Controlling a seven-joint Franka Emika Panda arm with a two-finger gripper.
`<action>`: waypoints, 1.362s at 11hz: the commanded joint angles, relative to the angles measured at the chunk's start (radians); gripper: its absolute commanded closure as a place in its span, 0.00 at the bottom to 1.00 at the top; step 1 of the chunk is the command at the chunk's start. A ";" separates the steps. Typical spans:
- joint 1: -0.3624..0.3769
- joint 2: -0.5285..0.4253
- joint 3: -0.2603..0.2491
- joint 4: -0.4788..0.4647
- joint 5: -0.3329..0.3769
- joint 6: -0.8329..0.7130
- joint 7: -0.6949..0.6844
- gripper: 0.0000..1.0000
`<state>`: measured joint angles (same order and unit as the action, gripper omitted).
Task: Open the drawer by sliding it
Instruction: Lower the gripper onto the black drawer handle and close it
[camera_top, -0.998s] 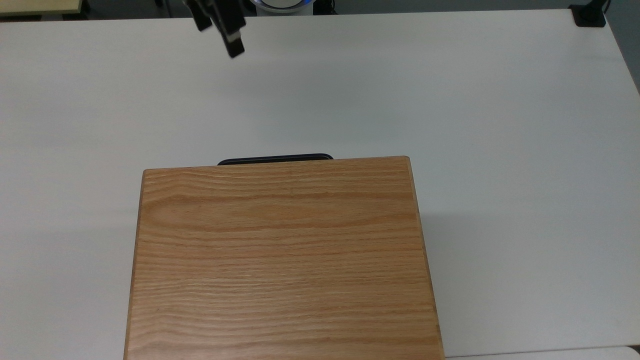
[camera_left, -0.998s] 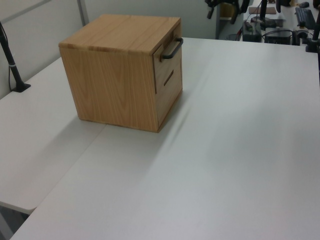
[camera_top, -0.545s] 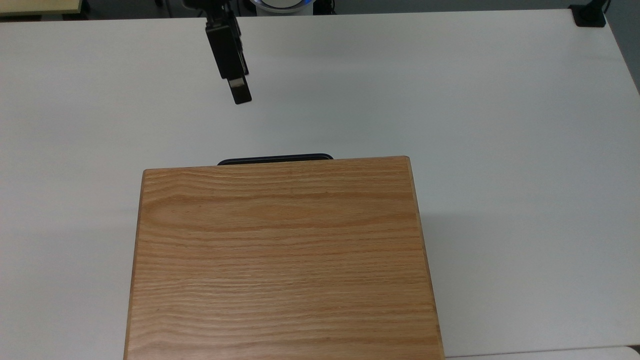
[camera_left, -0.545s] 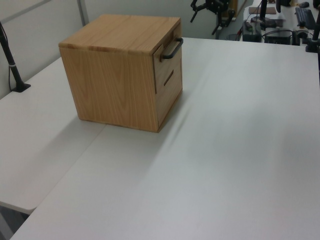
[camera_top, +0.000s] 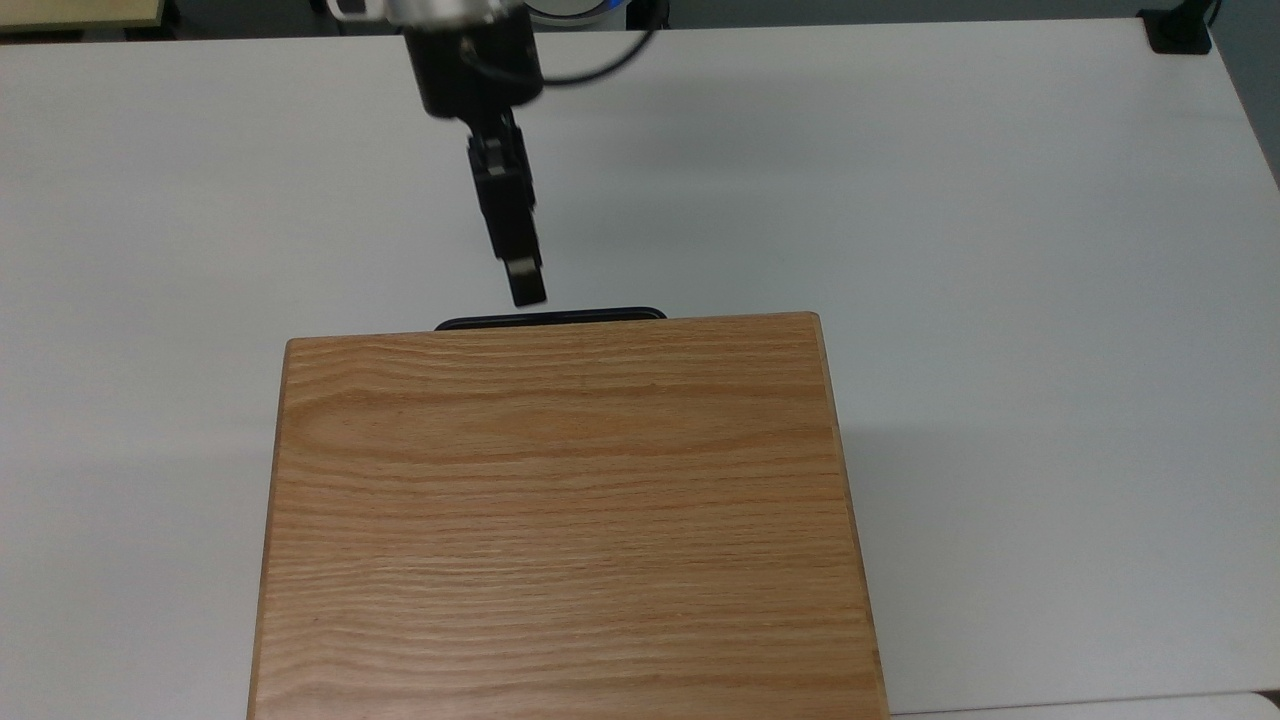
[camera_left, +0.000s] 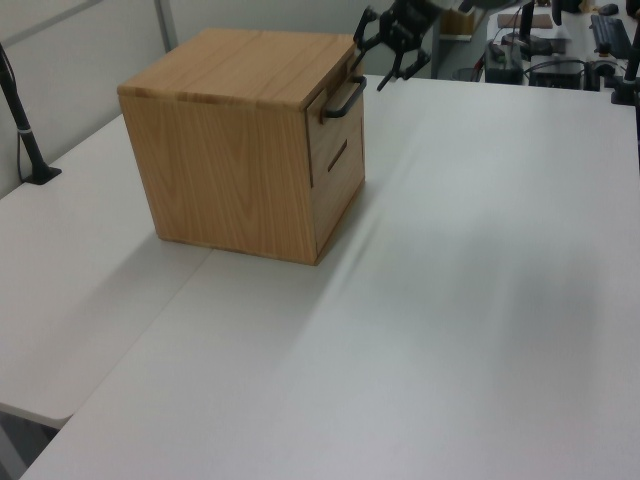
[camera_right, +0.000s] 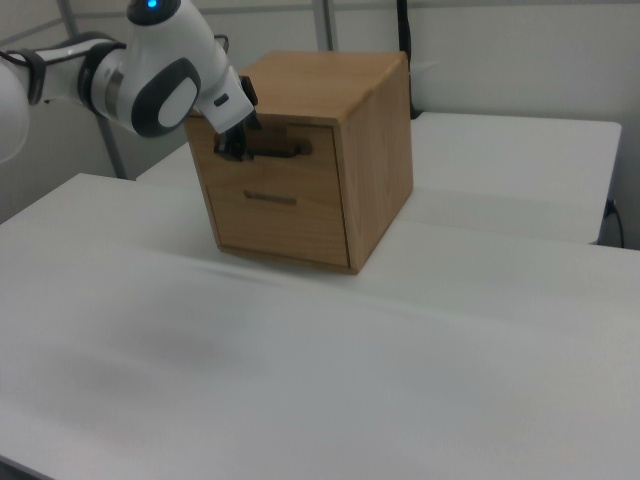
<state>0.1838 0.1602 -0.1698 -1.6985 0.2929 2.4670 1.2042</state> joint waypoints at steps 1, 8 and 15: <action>0.039 0.035 -0.005 -0.006 0.003 0.053 0.012 0.43; 0.042 0.067 -0.005 -0.004 -0.005 0.118 0.003 0.92; 0.032 -0.078 -0.004 -0.153 -0.003 0.113 -0.047 1.00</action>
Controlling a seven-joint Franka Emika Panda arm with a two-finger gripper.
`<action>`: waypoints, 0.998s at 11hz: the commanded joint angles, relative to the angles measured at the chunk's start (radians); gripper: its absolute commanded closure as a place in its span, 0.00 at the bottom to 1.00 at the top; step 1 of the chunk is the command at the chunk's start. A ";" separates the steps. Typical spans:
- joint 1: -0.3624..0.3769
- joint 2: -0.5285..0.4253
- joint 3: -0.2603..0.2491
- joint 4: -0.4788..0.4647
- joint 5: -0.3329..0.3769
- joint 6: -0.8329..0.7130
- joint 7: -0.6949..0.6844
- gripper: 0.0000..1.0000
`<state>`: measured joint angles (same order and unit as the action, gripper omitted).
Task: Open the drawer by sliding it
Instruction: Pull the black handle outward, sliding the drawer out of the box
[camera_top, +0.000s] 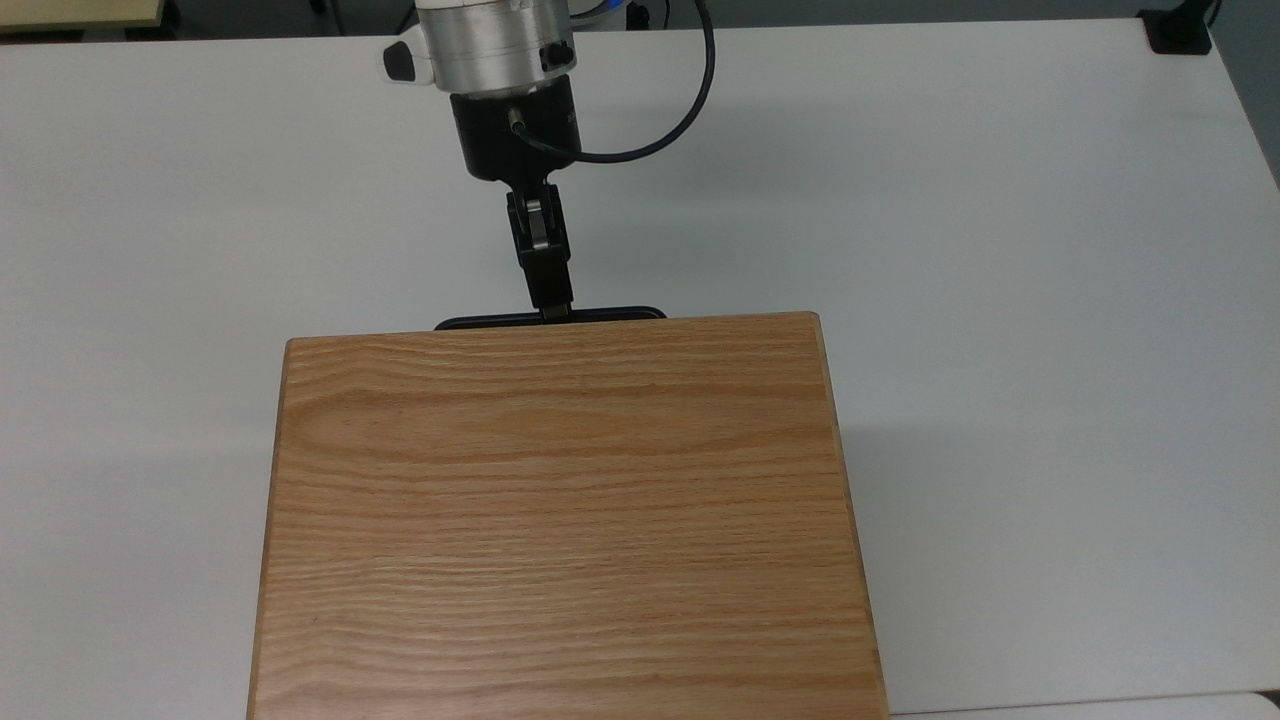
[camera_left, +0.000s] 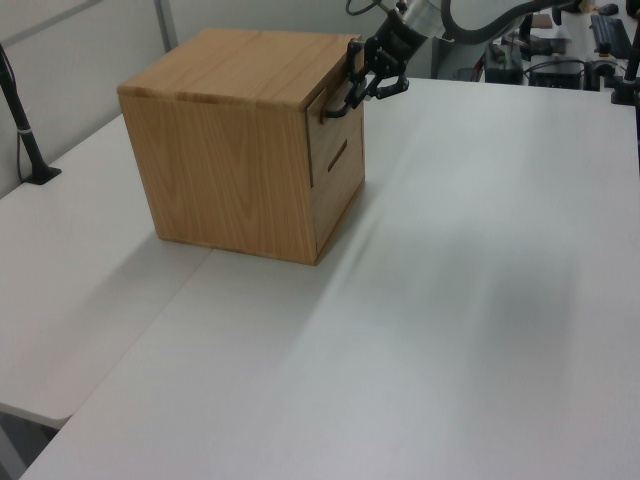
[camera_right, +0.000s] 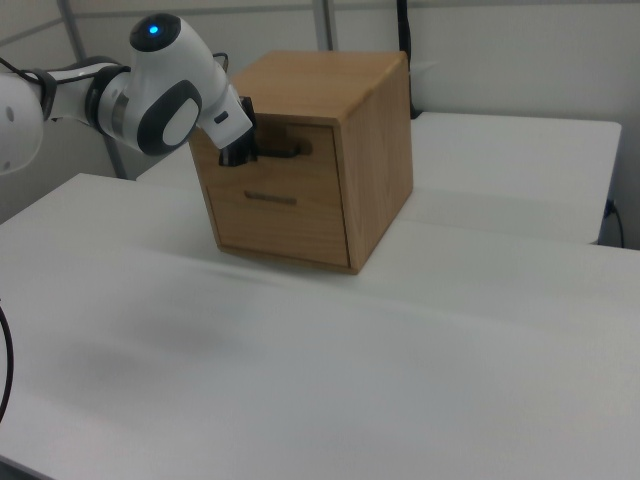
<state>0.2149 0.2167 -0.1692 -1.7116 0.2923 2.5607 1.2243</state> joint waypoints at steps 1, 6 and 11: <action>0.001 -0.170 -0.003 -0.176 -0.001 0.018 -0.083 1.00; 0.004 -0.354 -0.003 -0.385 -0.001 0.015 -0.164 1.00; -0.014 -0.471 -0.006 -0.457 0.005 -0.112 -0.232 1.00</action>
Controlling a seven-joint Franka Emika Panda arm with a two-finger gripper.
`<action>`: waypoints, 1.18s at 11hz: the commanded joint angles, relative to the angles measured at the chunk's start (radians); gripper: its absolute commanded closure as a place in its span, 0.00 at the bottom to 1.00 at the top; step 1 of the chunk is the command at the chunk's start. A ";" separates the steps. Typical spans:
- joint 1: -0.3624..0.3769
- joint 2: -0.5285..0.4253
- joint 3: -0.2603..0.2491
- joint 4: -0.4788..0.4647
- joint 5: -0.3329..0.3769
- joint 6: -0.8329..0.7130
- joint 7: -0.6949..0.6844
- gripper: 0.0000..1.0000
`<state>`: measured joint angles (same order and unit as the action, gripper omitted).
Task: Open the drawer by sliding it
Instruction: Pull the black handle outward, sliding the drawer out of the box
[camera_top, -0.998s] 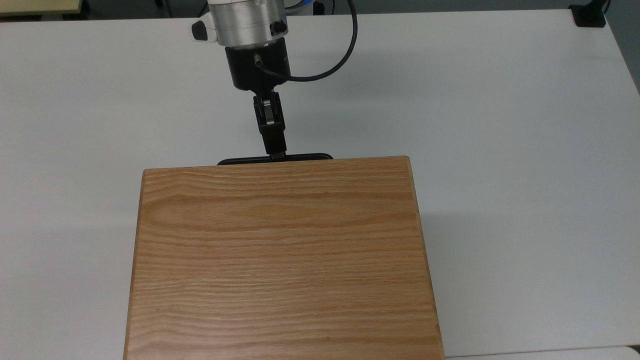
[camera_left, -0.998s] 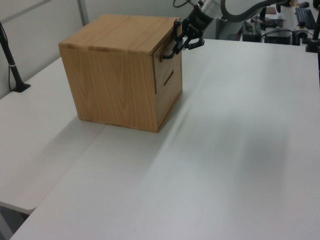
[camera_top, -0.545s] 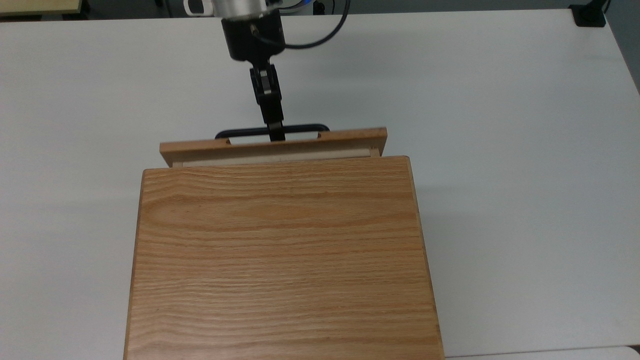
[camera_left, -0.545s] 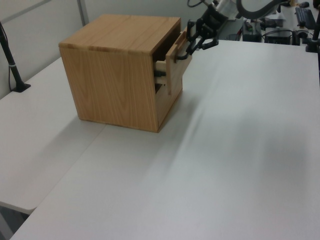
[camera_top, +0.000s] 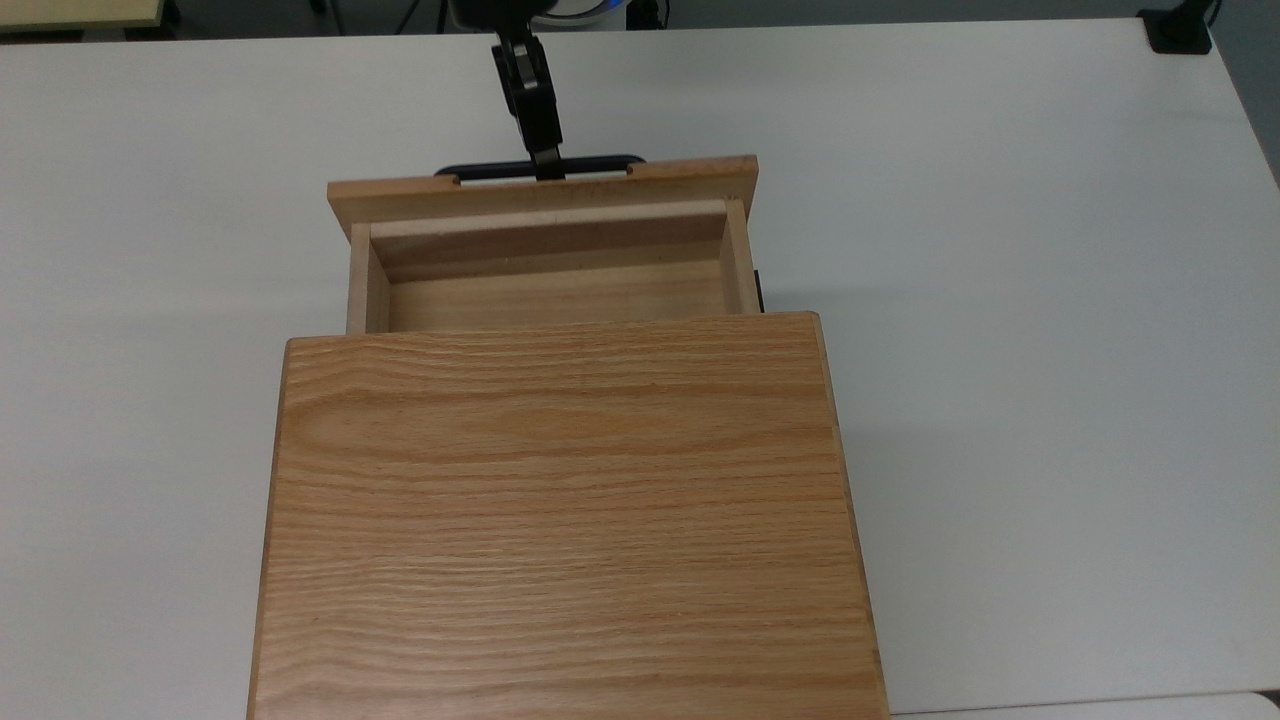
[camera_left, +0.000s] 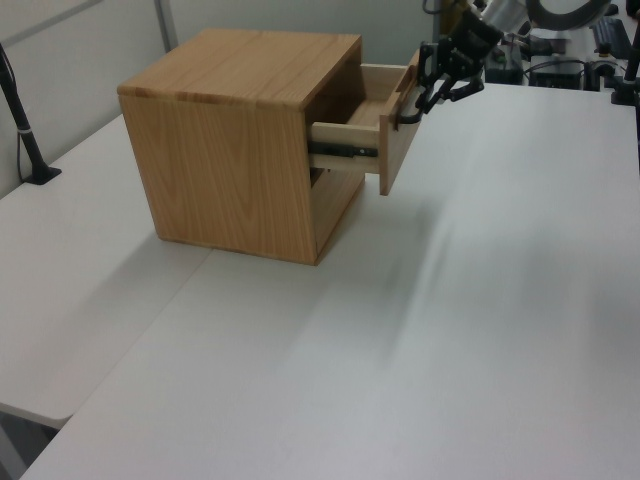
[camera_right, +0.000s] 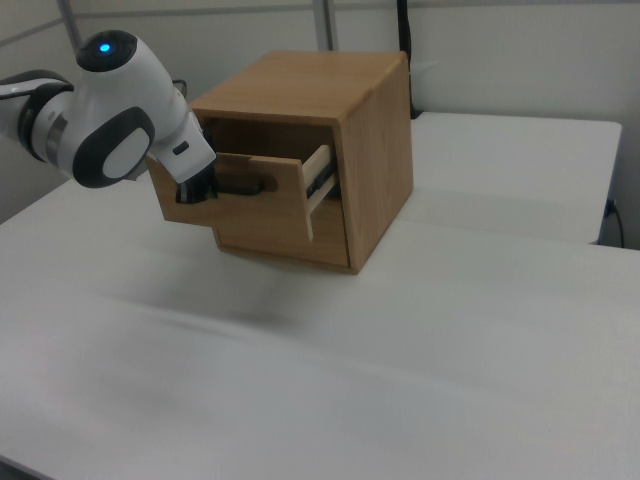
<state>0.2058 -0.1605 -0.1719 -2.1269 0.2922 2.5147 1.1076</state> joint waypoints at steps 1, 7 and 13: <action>-0.012 -0.121 -0.003 -0.056 0.007 -0.083 -0.129 1.00; -0.045 -0.192 -0.017 -0.088 0.013 -0.238 -0.202 1.00; -0.032 -0.180 -0.015 -0.001 0.012 -0.455 -0.415 0.00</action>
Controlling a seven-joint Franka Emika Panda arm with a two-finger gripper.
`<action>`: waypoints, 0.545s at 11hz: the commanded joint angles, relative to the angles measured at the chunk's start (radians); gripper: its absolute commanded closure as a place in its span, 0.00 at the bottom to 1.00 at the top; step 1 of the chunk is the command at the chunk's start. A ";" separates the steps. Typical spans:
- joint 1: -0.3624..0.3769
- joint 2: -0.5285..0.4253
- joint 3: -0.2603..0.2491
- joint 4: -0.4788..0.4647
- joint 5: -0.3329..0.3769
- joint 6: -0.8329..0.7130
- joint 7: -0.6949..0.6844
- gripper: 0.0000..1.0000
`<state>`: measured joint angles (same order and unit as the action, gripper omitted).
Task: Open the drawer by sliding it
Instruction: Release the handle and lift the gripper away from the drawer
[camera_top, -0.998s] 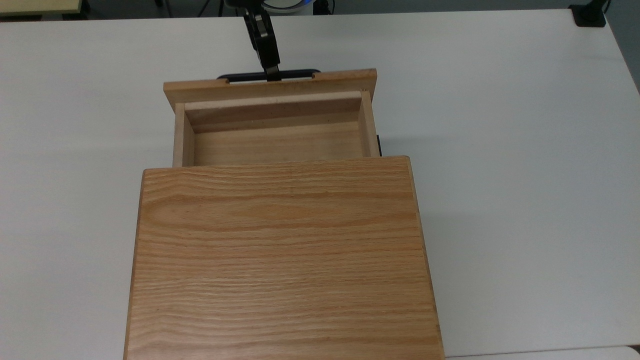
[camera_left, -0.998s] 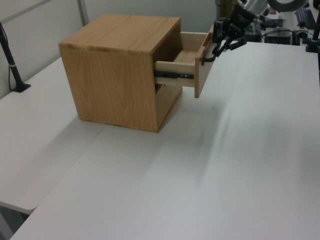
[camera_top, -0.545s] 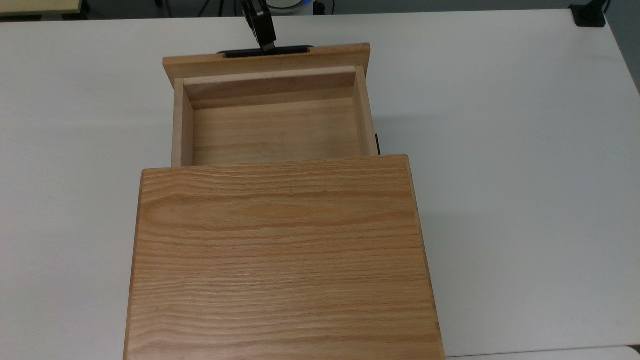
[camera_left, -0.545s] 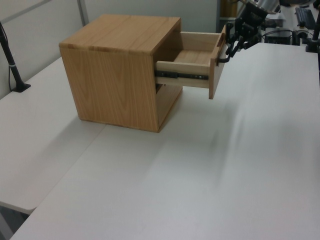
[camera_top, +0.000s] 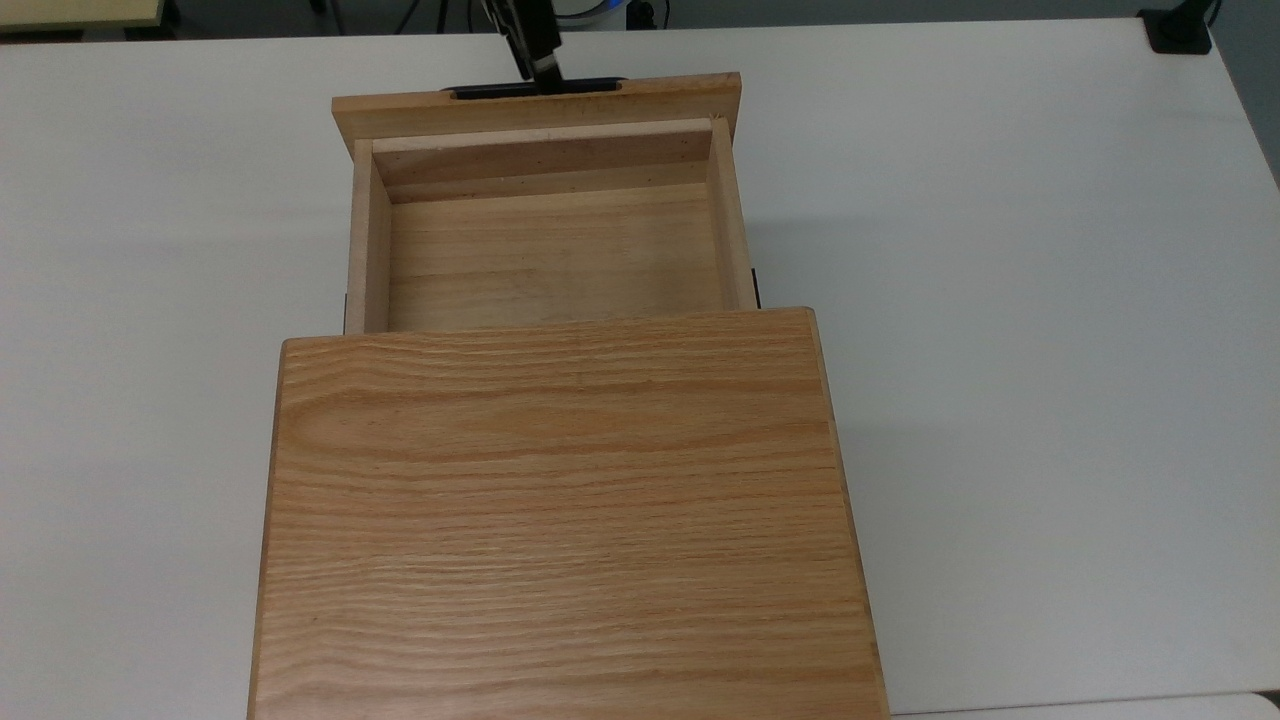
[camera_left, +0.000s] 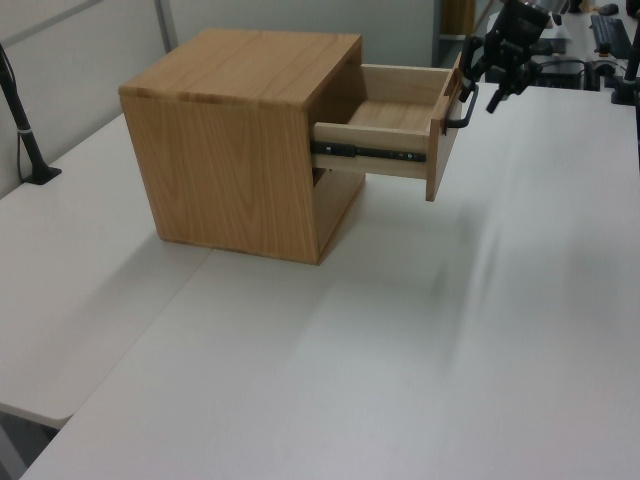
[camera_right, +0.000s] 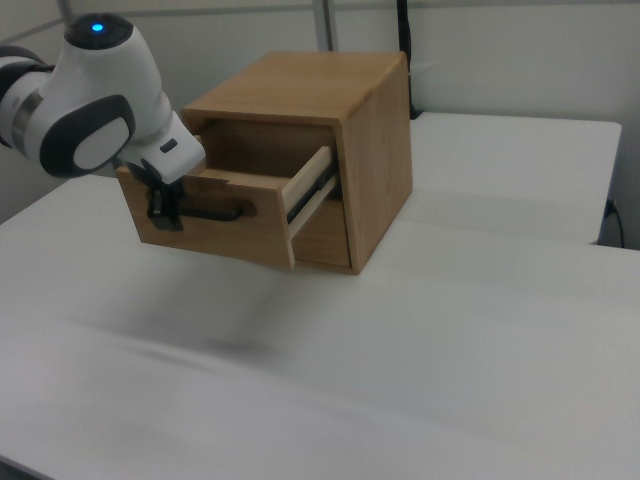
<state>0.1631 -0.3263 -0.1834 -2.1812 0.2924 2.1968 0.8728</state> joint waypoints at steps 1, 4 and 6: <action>0.007 -0.008 -0.004 0.101 0.008 -0.194 -0.251 0.00; -0.007 0.062 -0.004 0.298 -0.109 -0.438 -0.602 0.00; -0.011 0.146 0.004 0.436 -0.276 -0.573 -0.748 0.00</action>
<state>0.1592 -0.3005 -0.1846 -1.9194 0.1571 1.7686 0.2946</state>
